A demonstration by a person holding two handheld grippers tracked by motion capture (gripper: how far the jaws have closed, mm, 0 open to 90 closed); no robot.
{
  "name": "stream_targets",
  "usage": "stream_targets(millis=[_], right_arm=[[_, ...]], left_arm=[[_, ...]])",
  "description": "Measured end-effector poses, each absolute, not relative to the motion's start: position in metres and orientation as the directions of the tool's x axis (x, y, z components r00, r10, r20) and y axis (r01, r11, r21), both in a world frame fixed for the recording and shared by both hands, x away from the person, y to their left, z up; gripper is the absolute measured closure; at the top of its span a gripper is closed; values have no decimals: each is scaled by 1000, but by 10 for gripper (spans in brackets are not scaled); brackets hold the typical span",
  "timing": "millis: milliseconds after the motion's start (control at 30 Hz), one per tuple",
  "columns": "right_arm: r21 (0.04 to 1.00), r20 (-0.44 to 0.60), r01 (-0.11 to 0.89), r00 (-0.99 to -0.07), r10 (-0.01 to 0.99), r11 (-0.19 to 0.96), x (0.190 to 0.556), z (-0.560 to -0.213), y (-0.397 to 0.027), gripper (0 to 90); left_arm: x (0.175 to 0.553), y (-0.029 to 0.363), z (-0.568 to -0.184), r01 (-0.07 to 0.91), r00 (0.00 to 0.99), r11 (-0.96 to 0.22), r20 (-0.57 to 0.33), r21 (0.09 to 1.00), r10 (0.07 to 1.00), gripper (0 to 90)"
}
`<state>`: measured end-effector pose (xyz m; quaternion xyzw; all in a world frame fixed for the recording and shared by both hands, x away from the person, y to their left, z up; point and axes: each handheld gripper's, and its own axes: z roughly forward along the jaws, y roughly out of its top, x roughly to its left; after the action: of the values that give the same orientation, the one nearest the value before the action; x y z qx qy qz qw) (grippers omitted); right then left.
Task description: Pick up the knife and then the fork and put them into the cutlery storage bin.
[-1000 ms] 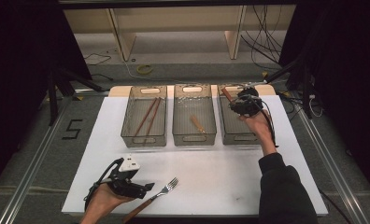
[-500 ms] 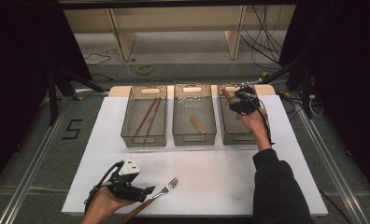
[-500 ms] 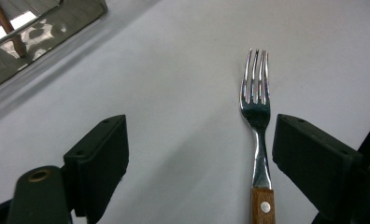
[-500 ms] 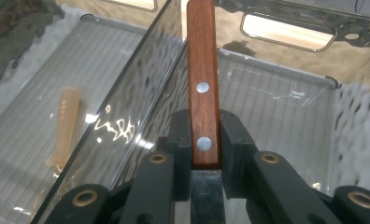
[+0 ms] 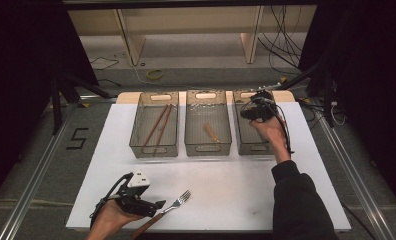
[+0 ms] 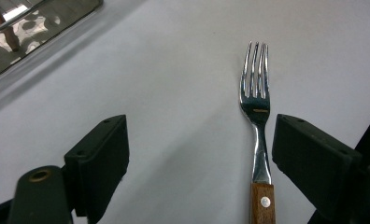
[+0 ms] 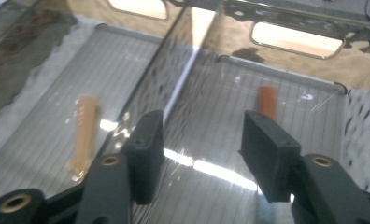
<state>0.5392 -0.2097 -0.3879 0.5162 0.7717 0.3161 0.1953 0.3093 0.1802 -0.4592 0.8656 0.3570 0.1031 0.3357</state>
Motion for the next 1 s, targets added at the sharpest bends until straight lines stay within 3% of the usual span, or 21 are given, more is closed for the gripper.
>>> stream_targets(millis=[200,500,1000], right_arm=[[724,29,612,-489,872,319,507,-376,-207,414],[765,5,517,-601,799,384,440,-373,-204,379],[761,53,529,-629,776,376,393,-403,-224,370]], left_arm=[[310,181,-453,563,722,-530,-66,634,688,203],[308,182,-451,595,748,-607,-85,527,658,226],[298,170,-460,611,770,-691,-89,386,632,316]])
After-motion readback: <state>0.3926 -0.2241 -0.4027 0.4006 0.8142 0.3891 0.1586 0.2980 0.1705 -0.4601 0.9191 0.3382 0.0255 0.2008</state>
